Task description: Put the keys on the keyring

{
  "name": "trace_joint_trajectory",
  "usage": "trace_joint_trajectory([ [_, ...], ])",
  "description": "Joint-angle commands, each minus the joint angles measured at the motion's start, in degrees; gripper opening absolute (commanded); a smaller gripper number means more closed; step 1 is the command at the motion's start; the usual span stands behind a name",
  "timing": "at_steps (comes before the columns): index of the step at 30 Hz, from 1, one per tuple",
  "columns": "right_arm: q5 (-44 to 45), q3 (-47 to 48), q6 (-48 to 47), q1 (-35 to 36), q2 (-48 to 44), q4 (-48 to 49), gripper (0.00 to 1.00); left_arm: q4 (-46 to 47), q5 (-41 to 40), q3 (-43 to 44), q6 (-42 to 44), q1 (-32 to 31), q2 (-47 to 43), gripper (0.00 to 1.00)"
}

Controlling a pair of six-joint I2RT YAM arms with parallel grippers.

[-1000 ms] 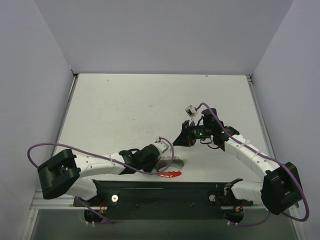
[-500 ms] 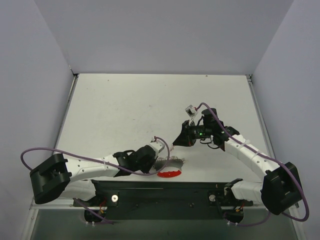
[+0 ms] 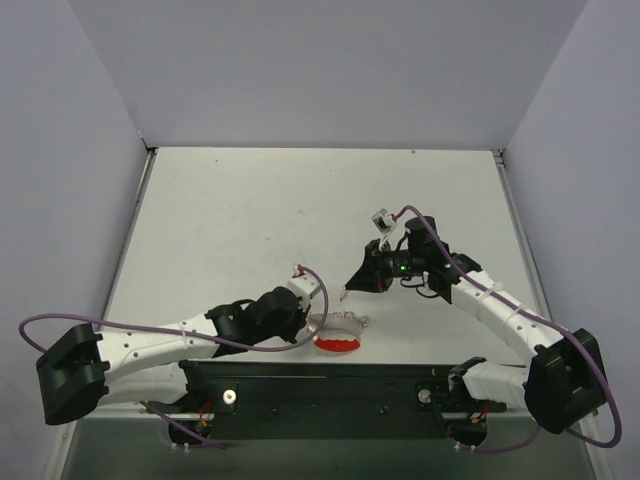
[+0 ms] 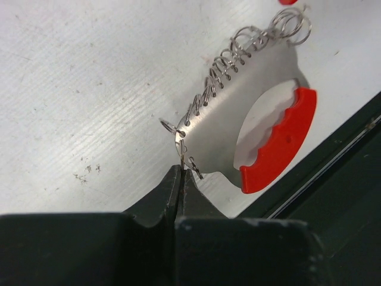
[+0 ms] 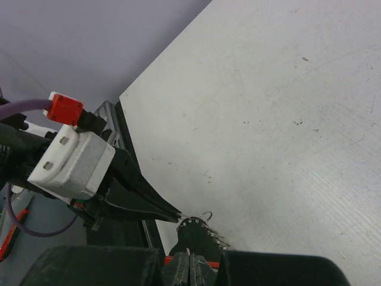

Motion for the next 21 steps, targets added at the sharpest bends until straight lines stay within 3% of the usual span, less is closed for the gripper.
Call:
trace_joint_trajectory([
  [1,-2.26,1.22,-0.18,0.22,-3.86,1.19,0.00,2.22,-0.91,3.73,0.80,0.71,-5.41,0.00],
  [21,-5.16,8.52,-0.18,1.01,-11.51,-3.11,0.00,21.11,13.66,5.85,18.64,1.76,-14.29,0.00],
])
